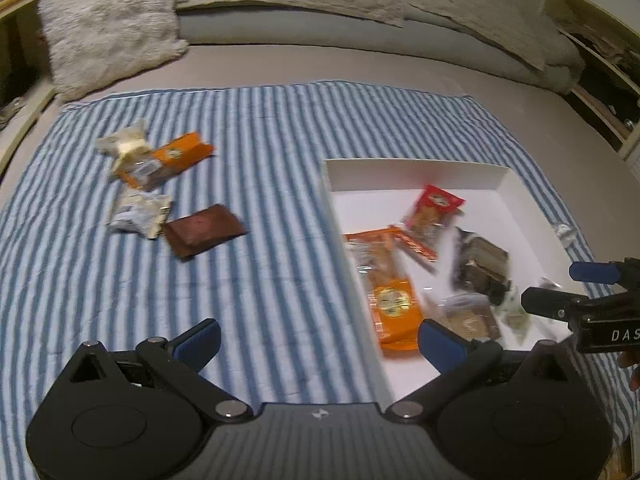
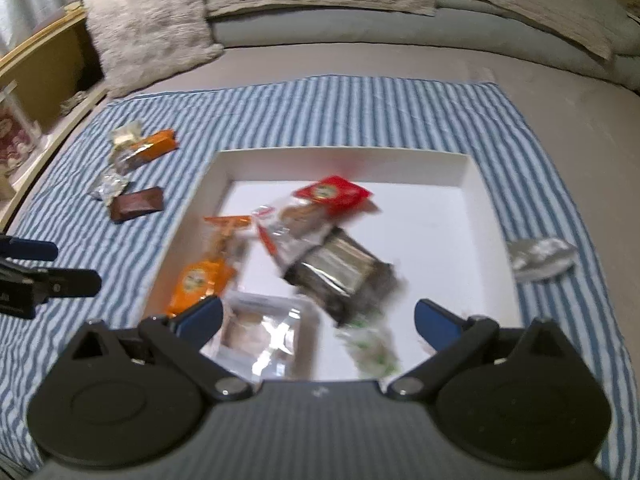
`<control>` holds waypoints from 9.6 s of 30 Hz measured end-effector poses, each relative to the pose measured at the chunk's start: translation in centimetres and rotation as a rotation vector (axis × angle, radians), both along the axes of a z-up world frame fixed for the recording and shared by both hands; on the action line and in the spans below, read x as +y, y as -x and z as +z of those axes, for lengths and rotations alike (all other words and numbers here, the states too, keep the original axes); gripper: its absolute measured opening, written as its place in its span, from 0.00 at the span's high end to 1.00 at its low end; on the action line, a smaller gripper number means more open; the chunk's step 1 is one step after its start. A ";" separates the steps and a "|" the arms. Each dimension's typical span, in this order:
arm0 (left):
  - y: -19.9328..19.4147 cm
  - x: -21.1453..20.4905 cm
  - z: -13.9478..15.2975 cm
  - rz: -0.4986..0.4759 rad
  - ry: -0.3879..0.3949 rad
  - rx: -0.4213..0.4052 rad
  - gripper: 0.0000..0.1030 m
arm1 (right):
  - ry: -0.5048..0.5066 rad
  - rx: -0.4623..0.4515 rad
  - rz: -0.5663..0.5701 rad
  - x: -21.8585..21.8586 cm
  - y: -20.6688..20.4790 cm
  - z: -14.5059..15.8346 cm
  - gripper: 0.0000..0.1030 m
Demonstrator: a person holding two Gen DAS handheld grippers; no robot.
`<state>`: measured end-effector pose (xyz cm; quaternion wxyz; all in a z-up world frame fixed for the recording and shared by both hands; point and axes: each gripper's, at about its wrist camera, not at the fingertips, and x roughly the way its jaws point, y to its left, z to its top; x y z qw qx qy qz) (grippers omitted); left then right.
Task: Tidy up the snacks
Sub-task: 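Move both open tools back toward the remaining snacks on the cloth, then grasp the brown chocolate bar with the right tool while the left tool grasps the white wrapped pastry, then carry the chocolate bar and white pastry over the white tray with both tools, then open the left tool dropping the pastry while the right tool releases the chocolate bar, then move both open tools back toward the last snacks on the cloth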
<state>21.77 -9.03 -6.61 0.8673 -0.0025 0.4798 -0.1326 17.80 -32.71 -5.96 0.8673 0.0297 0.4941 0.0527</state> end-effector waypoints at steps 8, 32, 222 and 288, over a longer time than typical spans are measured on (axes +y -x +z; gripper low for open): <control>-0.1 4.6 -0.1 0.091 -0.019 -0.003 0.00 | -0.021 0.005 0.045 3.6 -2.2 -0.2 0.00; -1.8 17.6 -2.3 0.355 -0.094 -0.070 0.00 | -0.098 -0.069 0.146 15.3 -8.7 -1.3 0.00; -11.3 -10.1 -5.2 -0.125 -0.014 -0.019 0.00 | -0.044 0.109 -0.198 -13.3 -1.2 -3.8 0.05; -15.8 20.9 -3.3 0.576 0.098 -0.206 0.00 | -0.161 -0.365 0.042 11.5 -11.3 -0.4 0.00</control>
